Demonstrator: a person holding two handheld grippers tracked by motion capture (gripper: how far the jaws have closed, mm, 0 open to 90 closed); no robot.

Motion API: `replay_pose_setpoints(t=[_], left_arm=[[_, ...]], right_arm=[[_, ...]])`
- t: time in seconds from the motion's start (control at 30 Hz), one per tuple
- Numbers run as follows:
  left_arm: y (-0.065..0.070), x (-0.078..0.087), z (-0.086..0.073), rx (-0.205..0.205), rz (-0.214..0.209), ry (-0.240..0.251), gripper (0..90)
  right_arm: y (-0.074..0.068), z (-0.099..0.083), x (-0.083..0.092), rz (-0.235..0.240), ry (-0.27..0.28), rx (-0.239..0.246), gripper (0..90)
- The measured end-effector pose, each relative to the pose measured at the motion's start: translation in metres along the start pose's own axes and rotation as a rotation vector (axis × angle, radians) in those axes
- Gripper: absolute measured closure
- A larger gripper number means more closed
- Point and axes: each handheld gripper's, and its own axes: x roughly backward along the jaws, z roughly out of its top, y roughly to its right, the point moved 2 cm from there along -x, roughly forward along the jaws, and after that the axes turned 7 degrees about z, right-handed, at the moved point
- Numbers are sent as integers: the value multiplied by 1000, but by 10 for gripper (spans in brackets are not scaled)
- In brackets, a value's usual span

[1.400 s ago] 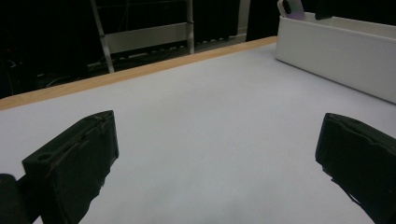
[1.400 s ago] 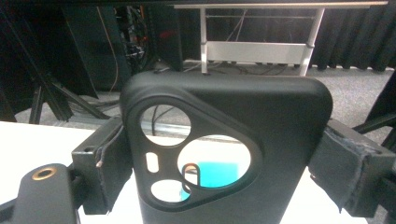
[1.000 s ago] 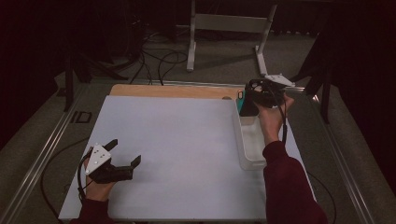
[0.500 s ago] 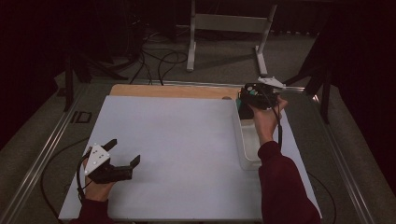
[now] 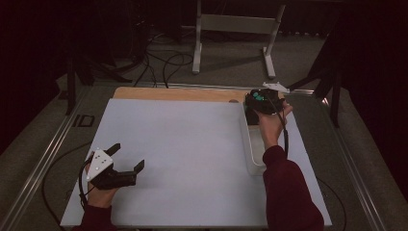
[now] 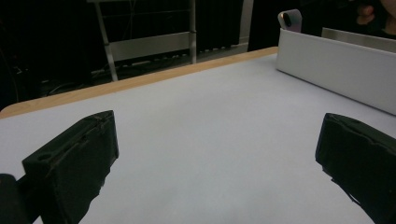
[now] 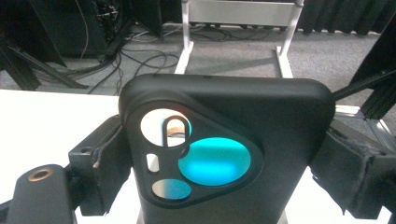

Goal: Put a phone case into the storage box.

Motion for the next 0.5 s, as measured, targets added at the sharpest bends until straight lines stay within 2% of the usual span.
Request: replay_pose_setpoints(t=[0.5], left_arm=[[0,1,1,5,0,4,0]], right_arm=[[-2,-10,-12,-27,-53,32,124]])
